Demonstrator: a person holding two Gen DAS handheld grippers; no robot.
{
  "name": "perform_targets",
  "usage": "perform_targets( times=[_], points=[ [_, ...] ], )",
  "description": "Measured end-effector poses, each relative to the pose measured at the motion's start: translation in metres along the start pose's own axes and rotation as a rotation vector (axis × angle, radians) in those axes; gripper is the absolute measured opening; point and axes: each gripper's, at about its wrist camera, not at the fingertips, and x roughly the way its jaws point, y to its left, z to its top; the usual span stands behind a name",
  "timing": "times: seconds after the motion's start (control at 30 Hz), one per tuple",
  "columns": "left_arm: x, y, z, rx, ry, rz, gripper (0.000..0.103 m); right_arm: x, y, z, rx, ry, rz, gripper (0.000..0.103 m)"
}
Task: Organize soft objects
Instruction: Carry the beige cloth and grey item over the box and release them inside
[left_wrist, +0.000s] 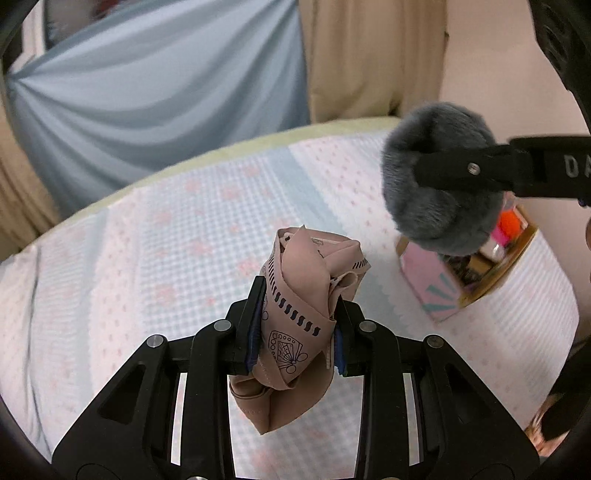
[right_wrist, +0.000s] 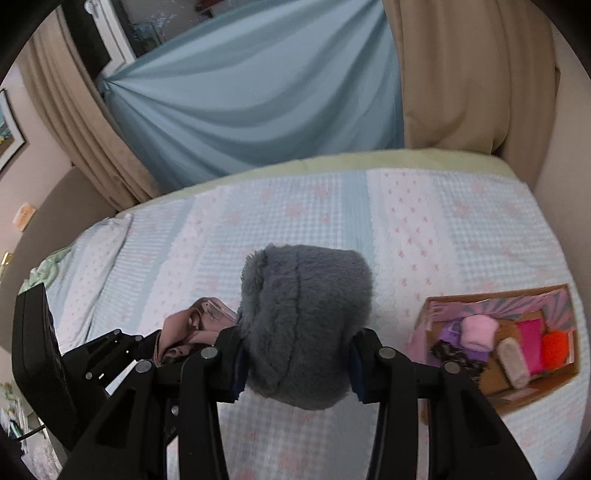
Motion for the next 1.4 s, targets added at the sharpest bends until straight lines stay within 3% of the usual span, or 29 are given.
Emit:
perform_targets(
  times=[0.3, 0.6, 0.97, 1.4],
  points=[
    [-0.083, -0.057, 0.037, -0.124, -0.031, 0.065, 0.027, -0.111, -0.049, -0.004, -0.043, -0.055, 0.000, 0.040],
    [-0.093, -0.153, 0.067, -0.196, -0.053, 0.051, 0.027, -0.156, -0.156, -0.014, -0.048, -0.047, -0.078, 0.040],
    [-0.028, -0.242, 0.099, -0.171, 0.041, -0.006, 0.027, -0.132, -0.248, -0.018, 0.040, 0.039, -0.141, 0.040],
    [0.092, -0.265, 0.106, -0.159, 0.219, -0.058, 0.027, -0.032, -0.326, -0.021, 0.166, 0.213, -0.195, 0.040]
  ],
)
